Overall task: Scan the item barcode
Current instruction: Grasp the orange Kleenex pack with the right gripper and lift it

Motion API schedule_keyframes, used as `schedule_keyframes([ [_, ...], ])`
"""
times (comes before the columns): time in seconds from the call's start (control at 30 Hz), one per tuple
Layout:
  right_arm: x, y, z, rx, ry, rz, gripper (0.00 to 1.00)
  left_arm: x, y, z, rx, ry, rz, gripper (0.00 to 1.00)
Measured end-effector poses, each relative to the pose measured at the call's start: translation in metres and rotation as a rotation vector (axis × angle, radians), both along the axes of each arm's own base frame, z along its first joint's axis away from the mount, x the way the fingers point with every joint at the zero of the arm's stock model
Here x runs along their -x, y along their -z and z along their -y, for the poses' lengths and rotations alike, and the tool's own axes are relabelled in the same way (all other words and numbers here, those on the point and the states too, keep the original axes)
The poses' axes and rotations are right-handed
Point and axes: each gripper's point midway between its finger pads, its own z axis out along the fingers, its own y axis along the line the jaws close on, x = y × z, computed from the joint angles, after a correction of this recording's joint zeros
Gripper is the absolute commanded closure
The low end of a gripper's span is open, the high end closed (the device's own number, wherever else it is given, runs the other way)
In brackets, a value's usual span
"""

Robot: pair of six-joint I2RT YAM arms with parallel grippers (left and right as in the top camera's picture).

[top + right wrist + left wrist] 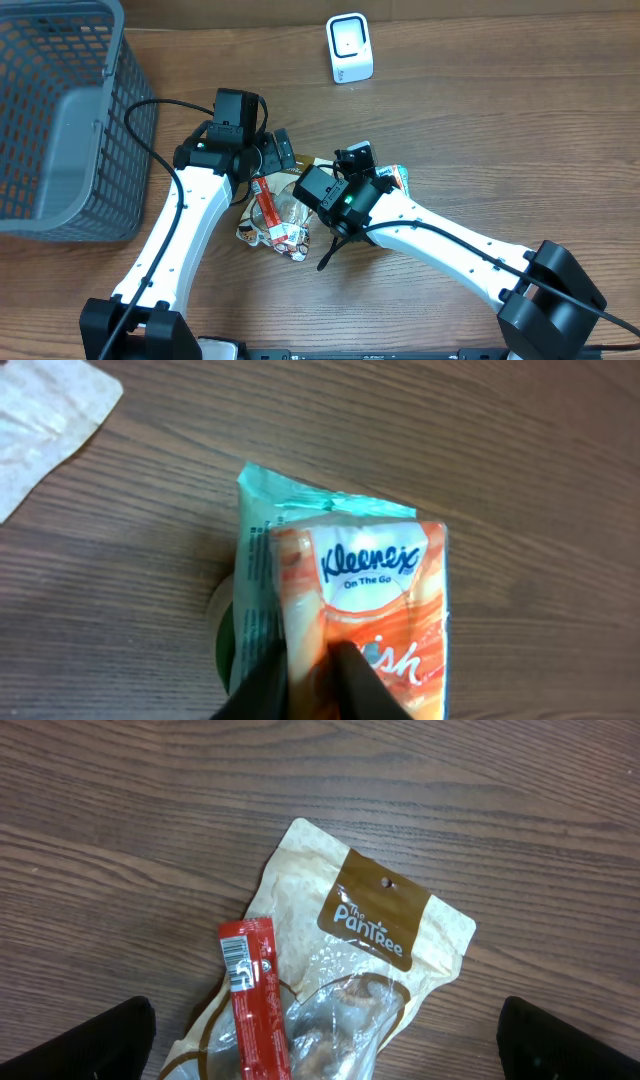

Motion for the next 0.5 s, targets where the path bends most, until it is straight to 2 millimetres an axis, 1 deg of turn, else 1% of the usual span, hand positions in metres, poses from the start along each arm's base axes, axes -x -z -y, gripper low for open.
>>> schedule_keyframes([
  [0.2, 0.0, -0.001, 0.0, 0.0, 0.001, 0.004, 0.96, 0.0, 0.0, 0.0, 0.0, 0.0, 0.0, 0.0],
  [0.3, -0.001, -0.007, -0.001, -0.008, 0.002, 0.004, 0.96, 0.0, 0.0, 0.0, 0.0, 0.0, 0.0, 0.0],
  [0.37, -0.003, -0.019, -0.003, -0.035, 0.003, 0.017, 0.96, 0.0, 0.0, 0.0, 0.0, 0.0, 0.0, 0.0],
  [0.43, -0.006, -0.036, -0.004, -0.084, 0.008, 0.039, 0.96, 0.0, 0.0, 0.0, 0.0, 0.0, 0.0, 0.01],
  [0.5, -0.01, -0.06, 0.0, -0.157, 0.017, 0.062, 0.96, 0.0, 0.0, 0.0, 0.0, 0.0, 0.0, 0.0],
])
